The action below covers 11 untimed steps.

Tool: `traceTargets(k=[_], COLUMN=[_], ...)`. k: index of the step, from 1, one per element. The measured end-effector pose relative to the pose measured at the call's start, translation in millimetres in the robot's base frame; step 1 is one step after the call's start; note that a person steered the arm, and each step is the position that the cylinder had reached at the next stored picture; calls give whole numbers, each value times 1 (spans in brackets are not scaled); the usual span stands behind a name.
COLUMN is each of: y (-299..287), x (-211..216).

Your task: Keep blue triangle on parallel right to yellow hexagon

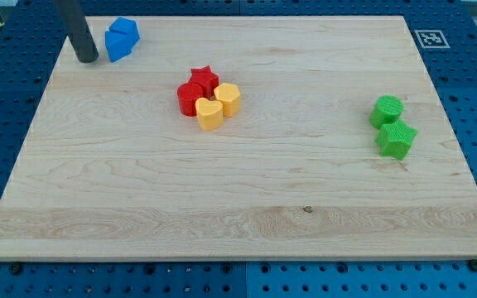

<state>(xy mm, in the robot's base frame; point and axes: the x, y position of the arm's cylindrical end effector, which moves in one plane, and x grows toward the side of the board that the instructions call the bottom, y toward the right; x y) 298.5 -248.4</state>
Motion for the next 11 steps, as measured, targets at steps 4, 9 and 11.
traceTargets(k=[4, 9, 11], y=[65, 163, 126], x=[-20, -48, -36])
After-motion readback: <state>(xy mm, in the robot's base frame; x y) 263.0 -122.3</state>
